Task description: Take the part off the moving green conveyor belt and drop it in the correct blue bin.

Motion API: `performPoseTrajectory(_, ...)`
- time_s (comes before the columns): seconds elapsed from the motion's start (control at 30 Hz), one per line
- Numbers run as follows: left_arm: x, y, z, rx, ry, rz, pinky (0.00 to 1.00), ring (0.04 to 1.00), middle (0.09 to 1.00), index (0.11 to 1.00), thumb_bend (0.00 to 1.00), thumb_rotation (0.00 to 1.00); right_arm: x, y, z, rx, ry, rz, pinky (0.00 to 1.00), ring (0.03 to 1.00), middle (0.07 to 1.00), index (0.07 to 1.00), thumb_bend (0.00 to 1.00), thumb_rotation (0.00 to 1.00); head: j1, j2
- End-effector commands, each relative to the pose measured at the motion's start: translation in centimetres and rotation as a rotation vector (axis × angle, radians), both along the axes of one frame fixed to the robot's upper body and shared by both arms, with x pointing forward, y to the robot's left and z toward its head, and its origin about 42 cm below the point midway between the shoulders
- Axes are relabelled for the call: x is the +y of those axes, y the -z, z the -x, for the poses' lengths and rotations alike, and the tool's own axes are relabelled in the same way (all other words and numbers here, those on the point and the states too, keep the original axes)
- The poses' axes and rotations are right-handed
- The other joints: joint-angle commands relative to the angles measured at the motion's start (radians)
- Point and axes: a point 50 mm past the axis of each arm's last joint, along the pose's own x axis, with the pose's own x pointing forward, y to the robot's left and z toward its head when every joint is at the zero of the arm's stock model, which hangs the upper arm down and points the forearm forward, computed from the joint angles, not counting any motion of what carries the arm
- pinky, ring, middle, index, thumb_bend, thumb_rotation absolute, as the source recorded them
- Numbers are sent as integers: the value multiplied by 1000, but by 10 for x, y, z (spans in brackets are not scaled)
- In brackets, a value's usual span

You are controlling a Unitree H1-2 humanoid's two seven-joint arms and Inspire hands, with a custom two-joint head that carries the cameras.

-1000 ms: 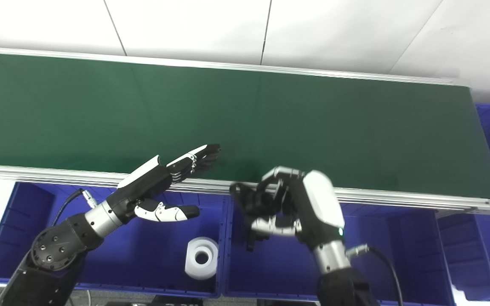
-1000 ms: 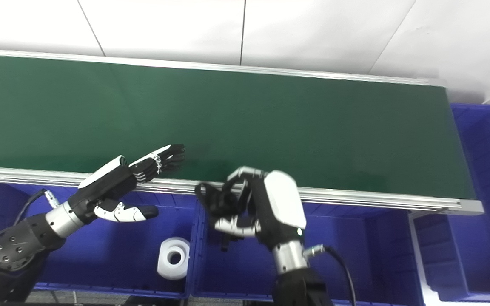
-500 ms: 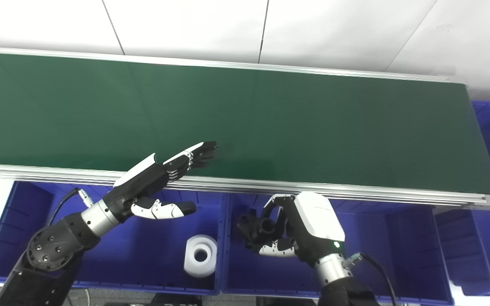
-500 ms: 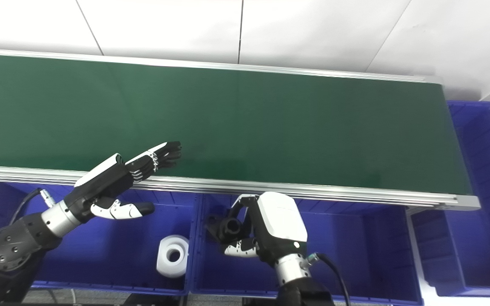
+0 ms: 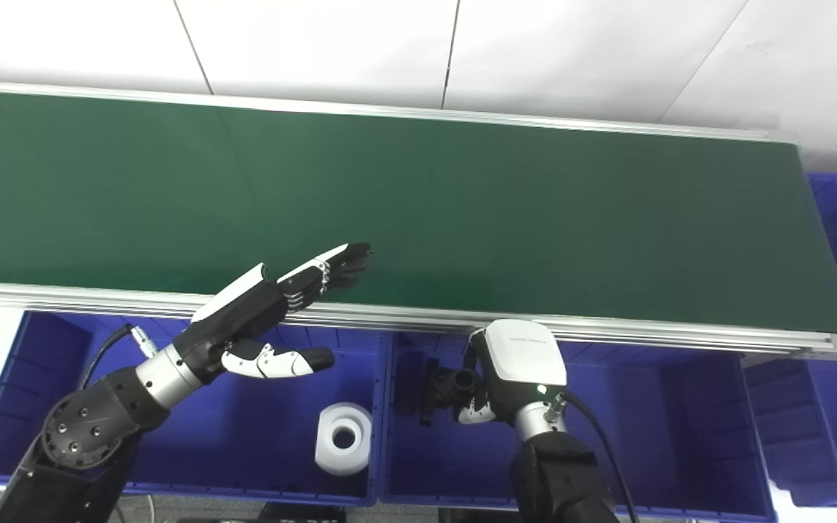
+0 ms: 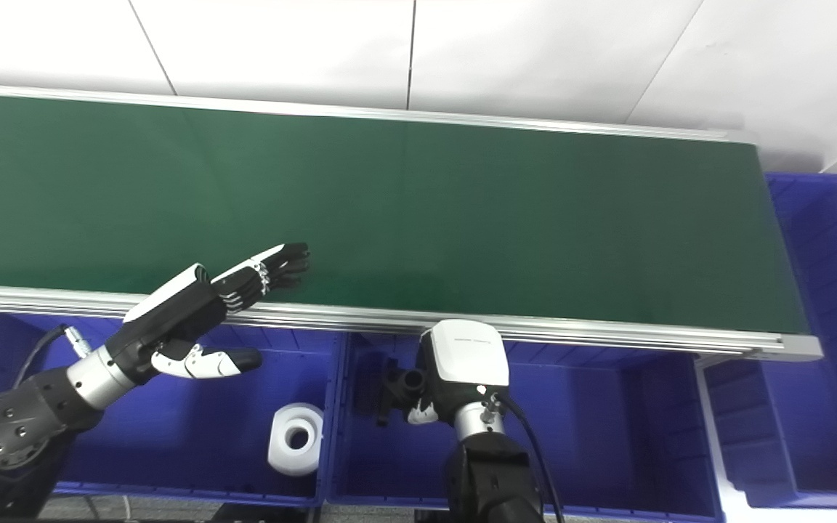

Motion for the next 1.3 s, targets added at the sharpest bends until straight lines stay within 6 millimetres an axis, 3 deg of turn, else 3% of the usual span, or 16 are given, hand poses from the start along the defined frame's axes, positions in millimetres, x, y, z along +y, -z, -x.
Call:
performPoseTrajectory(0.0,5,-10,0,-29,0,10,928,972,1000,974,397,474,12,-12,-2,-52,11,-31,120,200,304,491,524,145,3,2)
performPoseTrajectory(0.3,9,-9,-1,-27,-1,10,940,974,999,976,404,481,11,-31,12,-54,35,-141,171,255,361,493,516,167,-38,-4)
performPoseTrajectory(0.37,10,-9,-2,-30,0,12,943,977,1000,975,398,481,10,-36,16,-51,40,-162,185,267,376,609,713,399,-30,-5)
performPoseTrajectory(0.4,10,-9,-2,-32,-1,11,939,975,997,972,398,480,10,-38,18,-48,44,-173,191,273,382,628,745,457,-28,-5)
performPoseTrajectory(0.67,8,-11,-5,-35,8,11,940,977,1000,975,392,473,7,-50,23,-41,41,-199,222,302,406,654,792,680,-21,-6)
performPoseTrajectory(1.03,8,-12,-6,-39,12,10,938,976,1000,975,392,468,7,-66,23,-1,15,-224,267,352,446,663,785,649,-13,-4)
performPoseTrajectory(1.07,8,-12,-6,-40,11,9,938,976,1000,975,392,469,6,-69,25,-5,8,-269,272,358,451,663,783,646,-11,-5)
performPoseTrajectory(1.27,9,-14,-5,-44,7,4,943,978,1000,977,390,478,-7,-75,48,-96,-26,-729,484,533,578,651,608,408,-12,-1)
